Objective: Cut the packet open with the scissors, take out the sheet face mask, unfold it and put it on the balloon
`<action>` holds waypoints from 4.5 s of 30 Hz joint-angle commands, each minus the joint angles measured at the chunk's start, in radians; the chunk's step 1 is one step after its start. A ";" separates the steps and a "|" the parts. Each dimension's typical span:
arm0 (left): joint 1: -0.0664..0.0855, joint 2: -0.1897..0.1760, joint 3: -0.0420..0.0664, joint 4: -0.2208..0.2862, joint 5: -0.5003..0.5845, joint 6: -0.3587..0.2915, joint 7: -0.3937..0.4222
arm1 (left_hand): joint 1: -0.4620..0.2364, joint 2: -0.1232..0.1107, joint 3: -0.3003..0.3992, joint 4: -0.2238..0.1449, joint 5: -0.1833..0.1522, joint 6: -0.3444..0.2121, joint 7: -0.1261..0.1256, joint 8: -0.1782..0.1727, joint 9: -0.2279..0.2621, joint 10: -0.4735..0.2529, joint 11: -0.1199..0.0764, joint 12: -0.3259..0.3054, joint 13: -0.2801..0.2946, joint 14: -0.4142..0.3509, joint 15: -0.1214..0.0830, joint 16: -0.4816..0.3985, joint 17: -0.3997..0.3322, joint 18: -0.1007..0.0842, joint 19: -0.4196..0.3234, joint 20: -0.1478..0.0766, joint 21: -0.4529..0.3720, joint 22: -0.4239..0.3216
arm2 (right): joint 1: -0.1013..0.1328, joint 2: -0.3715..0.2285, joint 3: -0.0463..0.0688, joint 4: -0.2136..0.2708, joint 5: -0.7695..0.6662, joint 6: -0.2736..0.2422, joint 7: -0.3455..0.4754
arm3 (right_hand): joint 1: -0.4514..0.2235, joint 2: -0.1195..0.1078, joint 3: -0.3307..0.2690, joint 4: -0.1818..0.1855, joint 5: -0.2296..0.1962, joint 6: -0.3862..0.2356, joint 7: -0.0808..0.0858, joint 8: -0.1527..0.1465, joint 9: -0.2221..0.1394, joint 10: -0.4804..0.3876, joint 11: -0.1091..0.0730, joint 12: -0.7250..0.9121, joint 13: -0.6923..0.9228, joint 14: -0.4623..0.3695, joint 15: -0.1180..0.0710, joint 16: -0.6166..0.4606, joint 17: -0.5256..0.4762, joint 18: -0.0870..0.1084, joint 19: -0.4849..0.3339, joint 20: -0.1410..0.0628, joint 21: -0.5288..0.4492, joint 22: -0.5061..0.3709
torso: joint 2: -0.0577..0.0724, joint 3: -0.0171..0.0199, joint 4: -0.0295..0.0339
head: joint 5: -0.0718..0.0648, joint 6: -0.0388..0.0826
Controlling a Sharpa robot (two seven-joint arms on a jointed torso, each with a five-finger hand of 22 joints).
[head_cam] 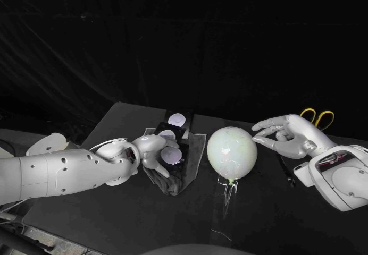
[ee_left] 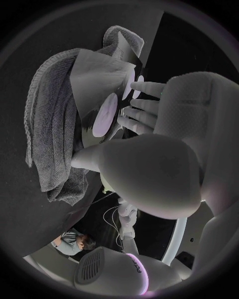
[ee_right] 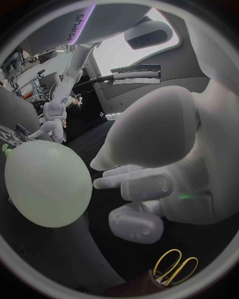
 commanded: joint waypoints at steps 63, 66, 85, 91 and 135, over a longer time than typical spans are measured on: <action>-0.001 0.045 0.004 -0.030 0.048 0.145 -0.050 | 0.175 0.210 0.352 -0.014 -0.002 0.233 0.055 0.091 0.061 0.411 0.062 0.035 0.020 0.484 0.062 0.121 0.111 0.113 0.288 0.008 0.107 0.028 | -0.001 -0.034 0.002 0.026 -0.004 0.001 -0.007 | 0.006 0.002 0.018 0.005 -0.003 0.003 0.002 -0.005 -0.002 0.013 0.003 -0.008 0.003 0.029 0.006 0.004 -0.001 -0.001 -0.008 0.004 -0.007 0.163 | -0.001 -0.0004 0.0018 | -0.016 -0.017; -0.001 0.039 0.007 -0.023 0.081 0.150 -0.028 | 0.161 0.199 0.347 -0.013 -0.002 0.265 0.046 0.108 0.067 0.428 0.059 0.034 0.021 0.494 0.062 0.119 0.110 0.112 0.295 0.008 0.106 0.026 | -0.001 -0.034 0.002 0.026 -0.004 0.002 -0.007 | 0.005 0.002 0.019 0.005 -0.003 0.003 0.002 -0.005 -0.002 0.014 0.003 -0.009 0.003 0.029 0.005 0.003 -0.002 0.000 -0.009 0.004 -0.008 0.163 | -0.001 -0.0010 0.0018 | -0.017 -0.015; -0.001 0.004 0.033 -0.015 0.219 0.194 0.030 | 0.171 0.223 0.377 -0.015 -0.002 0.405 0.015 0.175 0.083 0.528 0.041 0.039 0.019 0.542 0.064 0.121 0.105 0.111 0.385 0.010 0.125 0.028 | -0.001 -0.034 0.002 0.022 0.003 0.002 -0.005 | 0.004 0.002 0.019 0.005 -0.003 0.004 0.002 -0.005 -0.002 0.015 0.003 -0.009 0.003 0.029 0.005 0.003 -0.003 0.000 -0.009 0.004 -0.010 0.162 | -0.001 -0.0005 0.0007 | -0.018 -0.012; 0.000 0.000 0.035 -0.016 0.238 0.198 0.031 | 0.179 0.216 0.380 -0.018 -0.002 0.406 0.015 0.174 0.081 0.529 0.041 0.033 0.018 0.542 0.064 0.118 0.103 0.110 0.382 0.010 0.122 0.027 | -0.001 -0.035 0.002 0.022 0.004 0.001 -0.005 | 0.004 0.002 0.020 0.005 -0.003 0.004 0.002 -0.005 -0.002 0.016 0.002 -0.009 0.004 0.029 0.005 0.003 -0.003 0.000 -0.009 0.004 -0.009 0.162 | -0.001 0.0000 0.0005 | -0.019 -0.014; 0.002 0.006 0.045 -0.053 0.405 0.239 0.028 | 0.225 0.292 0.408 -0.015 -0.001 0.471 -0.007 0.196 0.071 0.600 0.033 0.031 0.018 0.603 0.051 0.103 0.088 0.108 0.461 0.010 0.117 0.036 | -0.001 -0.038 0.002 0.023 0.010 0.005 -0.002 | 0.003 0.002 0.022 0.005 -0.003 0.004 0.002 -0.006 -0.003 0.016 0.002 -0.011 0.003 0.027 0.005 0.001 -0.009 0.002 -0.014 0.004 -0.021 0.159 | -0.001 -0.0003 0.0005 | -0.022 -0.016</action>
